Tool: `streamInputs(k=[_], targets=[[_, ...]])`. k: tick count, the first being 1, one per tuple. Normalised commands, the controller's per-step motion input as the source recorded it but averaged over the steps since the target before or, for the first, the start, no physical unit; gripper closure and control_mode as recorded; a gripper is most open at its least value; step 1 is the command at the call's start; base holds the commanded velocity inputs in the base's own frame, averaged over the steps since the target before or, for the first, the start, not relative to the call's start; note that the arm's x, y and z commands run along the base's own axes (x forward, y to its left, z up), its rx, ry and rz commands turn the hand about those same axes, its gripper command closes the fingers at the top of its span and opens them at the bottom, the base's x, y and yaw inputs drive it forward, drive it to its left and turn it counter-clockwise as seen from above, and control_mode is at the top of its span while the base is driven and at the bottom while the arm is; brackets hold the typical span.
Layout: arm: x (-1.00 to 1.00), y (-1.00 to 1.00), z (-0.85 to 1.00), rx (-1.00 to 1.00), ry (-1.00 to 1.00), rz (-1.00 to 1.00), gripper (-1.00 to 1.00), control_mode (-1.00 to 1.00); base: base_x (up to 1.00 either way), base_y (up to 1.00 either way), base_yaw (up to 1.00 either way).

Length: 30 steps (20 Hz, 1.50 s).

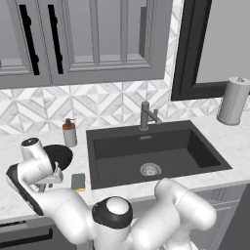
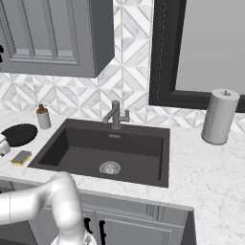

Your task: Pick the pan and sponge and place them into the sink. Then turn on the water.

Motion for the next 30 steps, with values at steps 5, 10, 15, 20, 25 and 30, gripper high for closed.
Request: streamInputs(k=[5, 10, 15, 20, 25, 30], targets=[[0.00, -0.02, -0.43, 0.00, -0.03, -0.06, 1.00, -1.00, 0.00, 0.00, 0.00], [0.00, 0.00, -0.09, 0.00, -0.08, 0.00, 1.00, -1.00, 0.00, 0.00, 0.00], [-0.17, 0.00, 0.47, 0.00, -0.05, -0.01, 1.00, -1.00, 0.00, 0.00, 0.00], [-0.40, -0.39, 0.70, 0.01, -0.02, -0.14, 1.00, -1.00, 0.00, 0.00, 0.00], [-0.33, -0.76, 0.23, 0.05, -0.10, -0.19, 1.00, -1.00, 0.00, 0.00, 0.00], [-0.38, -1.00, 0.12, 0.14, -0.15, -0.09, 1.00, -1.00, 0.00, 0.00, 0.00]])
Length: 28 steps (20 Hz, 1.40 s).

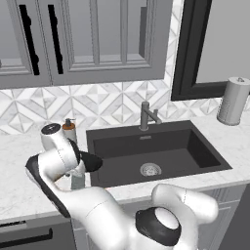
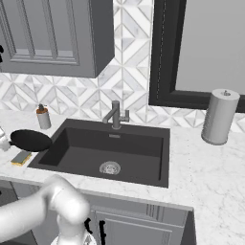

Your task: Pick the pan and sponge and place them into the sink. Then turn on the water.

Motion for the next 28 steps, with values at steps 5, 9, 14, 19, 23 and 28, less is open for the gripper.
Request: streamInputs(k=[5, 9, 14, 19, 23, 28], targets=[[-0.03, -0.92, 0.32, 0.07, -0.08, -0.03, 1.00, -1.00, 0.00, 0.00, 0.00], [-0.21, -1.00, 0.56, 0.08, -0.18, -0.01, 1.00, -1.00, 0.00, 0.00, 0.00], [-0.17, -0.98, 0.59, 0.10, -0.20, -0.04, 1.00, -1.00, 0.00, 0.00, 0.00], [-0.13, -0.76, 0.47, 0.04, -0.14, -0.20, 1.00, -1.00, 0.00, 0.00, 0.00], [-0.06, -0.49, 0.17, 0.00, -0.07, -0.29, 1.00, -1.00, 0.00, 0.00, 0.00], [-0.01, -0.17, 0.16, -0.01, 0.01, -0.23, 1.00, -1.00, 0.00, 0.00, 0.00]])
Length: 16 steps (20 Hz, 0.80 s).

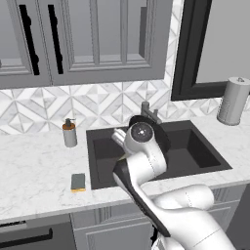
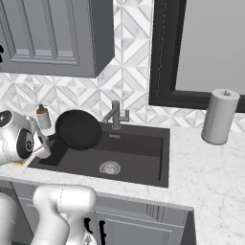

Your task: Pick the pan and sponge and place them into the sink. Then turn on the water.

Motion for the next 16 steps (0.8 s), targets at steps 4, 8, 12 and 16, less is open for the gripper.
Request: streamInputs(k=[4, 8, 12, 16], targets=[[0.00, 0.00, 0.35, -0.04, 0.13, -0.15, 1.00, -1.00, 0.00, 0.00, 0.00], [-0.08, 0.02, 0.14, -0.09, 0.19, -0.06, 1.00, -1.00, 0.00, 0.00, 0.00], [-0.11, 0.15, 0.00, -0.08, 0.15, 0.00, 1.00, -1.00, 0.00, 0.00, 0.00], [-0.23, 0.03, -0.04, -0.01, 0.01, 0.00, 1.00, -1.00, 0.00, 0.00, 0.00]])
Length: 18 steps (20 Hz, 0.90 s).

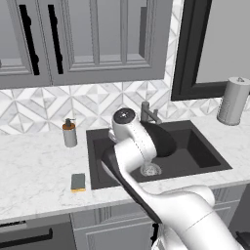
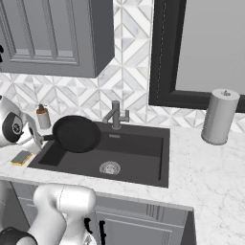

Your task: Pick the pan and sponge and place them into the sink. Then turn on the water.

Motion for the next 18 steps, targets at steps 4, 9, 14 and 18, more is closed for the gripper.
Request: streamInputs(k=[4, 9, 14, 18], targets=[[-0.08, 0.00, -0.25, 0.00, 0.03, -0.03, 1.00, -1.00, 0.00, 0.00, 0.00], [0.01, 0.00, -0.32, 0.00, 0.16, -0.04, 1.00, -1.00, 0.00, 0.00, 0.00], [0.14, 0.00, -0.23, 0.00, 0.19, -0.04, 1.00, -1.00, 0.00, 0.00, 0.00], [0.27, 0.00, -0.14, -0.05, 0.19, -0.03, 1.00, -1.00, 0.00, 0.00, 0.00]])
